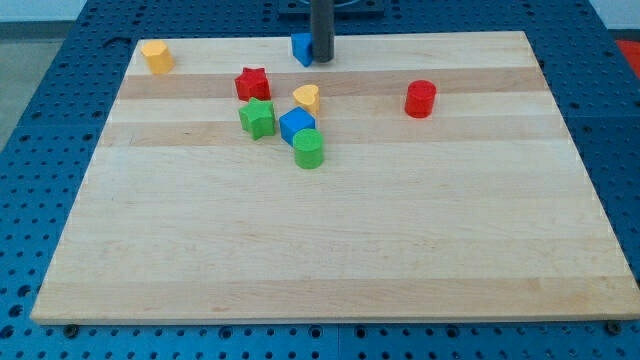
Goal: Slide red star closer to red circle
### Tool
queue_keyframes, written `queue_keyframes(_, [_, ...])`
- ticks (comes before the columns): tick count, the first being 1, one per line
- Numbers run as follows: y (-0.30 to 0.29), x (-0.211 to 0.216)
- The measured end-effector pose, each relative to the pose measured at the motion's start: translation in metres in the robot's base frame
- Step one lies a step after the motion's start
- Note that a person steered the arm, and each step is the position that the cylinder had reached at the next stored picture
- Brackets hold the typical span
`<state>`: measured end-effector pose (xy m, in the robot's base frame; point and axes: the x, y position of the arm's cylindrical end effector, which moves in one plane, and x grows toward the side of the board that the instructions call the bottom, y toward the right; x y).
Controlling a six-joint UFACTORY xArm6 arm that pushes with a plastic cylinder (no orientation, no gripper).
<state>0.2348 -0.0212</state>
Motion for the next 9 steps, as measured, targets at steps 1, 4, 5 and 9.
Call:
queue_keyframes(1, [0.000, 0.000])
queue_keyframes(4, [0.000, 0.047])
queue_keyframes(5, [-0.019, 0.047])
queue_keyframes(9, [-0.129, 0.046])
